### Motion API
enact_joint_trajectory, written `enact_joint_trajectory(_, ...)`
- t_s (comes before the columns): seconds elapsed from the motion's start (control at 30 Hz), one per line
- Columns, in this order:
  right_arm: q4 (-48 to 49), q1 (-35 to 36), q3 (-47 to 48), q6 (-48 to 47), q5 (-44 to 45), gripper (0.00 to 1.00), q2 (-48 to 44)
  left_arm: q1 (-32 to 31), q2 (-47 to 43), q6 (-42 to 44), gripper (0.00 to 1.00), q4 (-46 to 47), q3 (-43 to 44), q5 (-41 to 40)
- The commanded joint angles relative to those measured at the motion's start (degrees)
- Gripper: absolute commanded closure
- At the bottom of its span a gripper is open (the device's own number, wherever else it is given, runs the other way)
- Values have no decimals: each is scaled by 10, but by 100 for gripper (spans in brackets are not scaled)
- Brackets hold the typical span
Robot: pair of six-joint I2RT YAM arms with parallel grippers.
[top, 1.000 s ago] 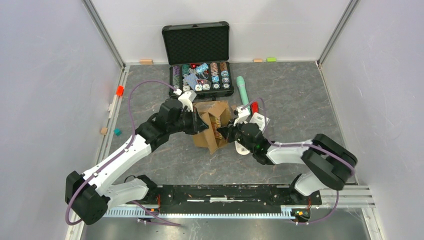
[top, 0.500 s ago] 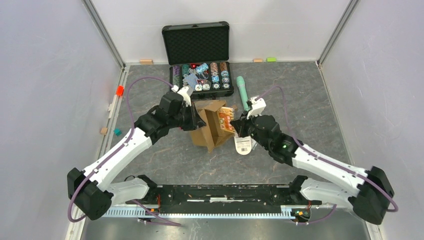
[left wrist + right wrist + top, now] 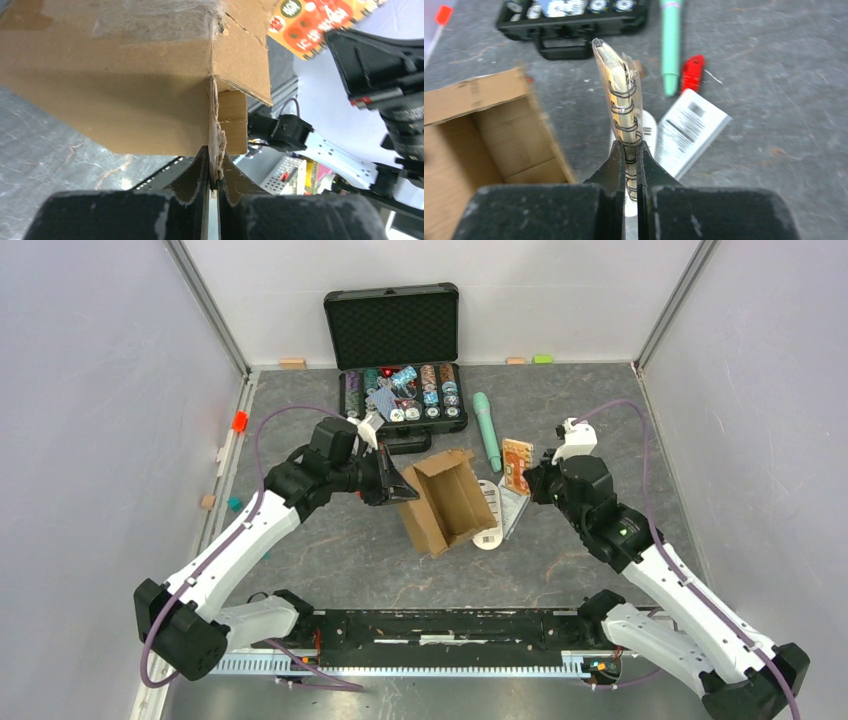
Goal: Unpack the express box
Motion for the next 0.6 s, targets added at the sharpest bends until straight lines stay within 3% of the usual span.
enact_joint_trajectory(0.0,-34,-26,-20,0,-21,100,0,5,-20,-7,98,-27,33,43)
enact_joint_trajectory(0.17,-30,-53,-51,7,-8,100,25,52,-16,12,97,28,-95,119)
enact_joint_trajectory(0.33,-19,-98,-77,7,-37,100,62,104,-14,90,90,-20,-132,126)
enact_joint_trajectory(0.57,-6,-138,-102,7,-47,100,89,119,-47,169,57,-119,-65,30)
